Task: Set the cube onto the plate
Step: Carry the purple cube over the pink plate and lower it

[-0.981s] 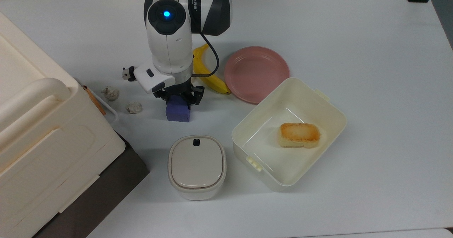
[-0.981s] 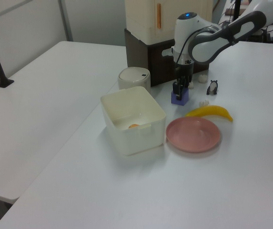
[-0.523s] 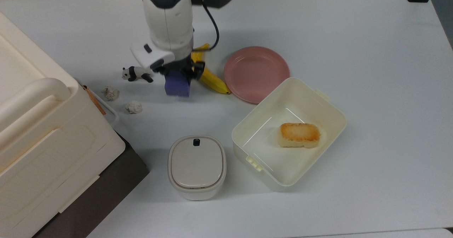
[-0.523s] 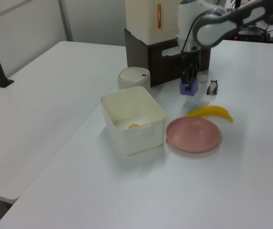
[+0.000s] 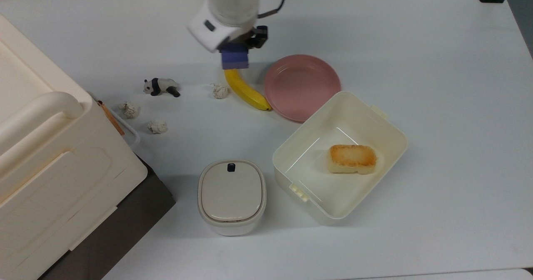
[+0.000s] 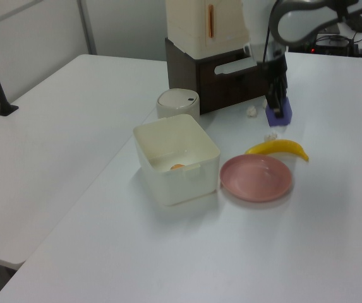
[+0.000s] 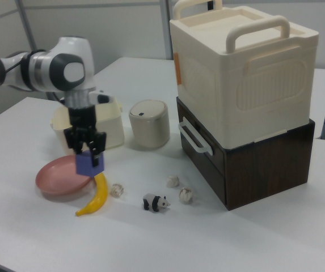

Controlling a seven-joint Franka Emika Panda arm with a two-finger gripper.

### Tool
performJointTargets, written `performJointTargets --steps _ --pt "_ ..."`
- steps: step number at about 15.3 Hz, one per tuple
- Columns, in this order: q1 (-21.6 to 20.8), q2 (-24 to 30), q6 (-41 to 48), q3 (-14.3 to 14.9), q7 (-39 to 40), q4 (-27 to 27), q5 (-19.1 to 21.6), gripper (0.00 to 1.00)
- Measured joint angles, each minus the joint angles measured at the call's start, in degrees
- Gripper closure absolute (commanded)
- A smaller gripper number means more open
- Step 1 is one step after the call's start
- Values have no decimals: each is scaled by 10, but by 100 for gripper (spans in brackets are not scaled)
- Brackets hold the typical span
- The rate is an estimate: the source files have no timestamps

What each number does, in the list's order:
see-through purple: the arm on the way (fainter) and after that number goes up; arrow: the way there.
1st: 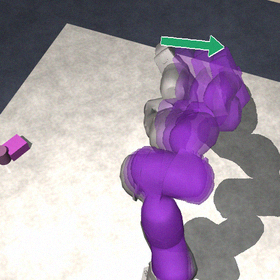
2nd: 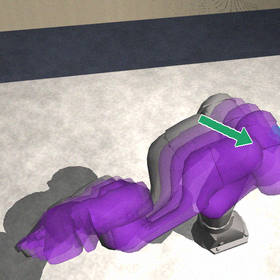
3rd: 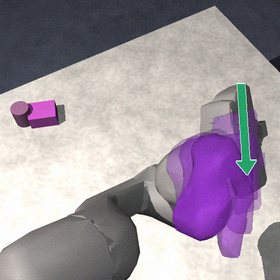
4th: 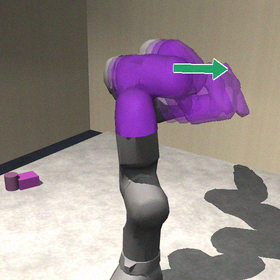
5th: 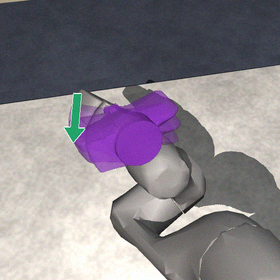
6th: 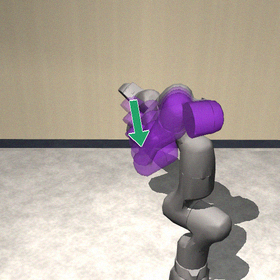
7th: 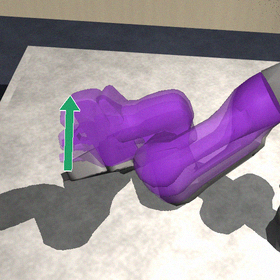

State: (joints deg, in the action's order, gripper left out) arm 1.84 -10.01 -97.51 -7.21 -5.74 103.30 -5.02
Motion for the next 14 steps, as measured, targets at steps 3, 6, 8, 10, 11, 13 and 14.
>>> performJointTargets --steps 3,6,8,10,11,13,14 --pt "-14 -3 -27 -55 -121 42 0 100" --pt "-36 -7 -96 -75 -310 67 0 100" --pt "-40 -9 -128 -77 -383 73 0 100" --pt "-42 -12 -152 -76 -460 73 0 100" --pt "-42 -12 -160 -77 -486 73 0 75" --pt "-41 -13 -168 -76 -524 73 0 0" --pt "-39 -14 -168 -76 -537 73 2 0"
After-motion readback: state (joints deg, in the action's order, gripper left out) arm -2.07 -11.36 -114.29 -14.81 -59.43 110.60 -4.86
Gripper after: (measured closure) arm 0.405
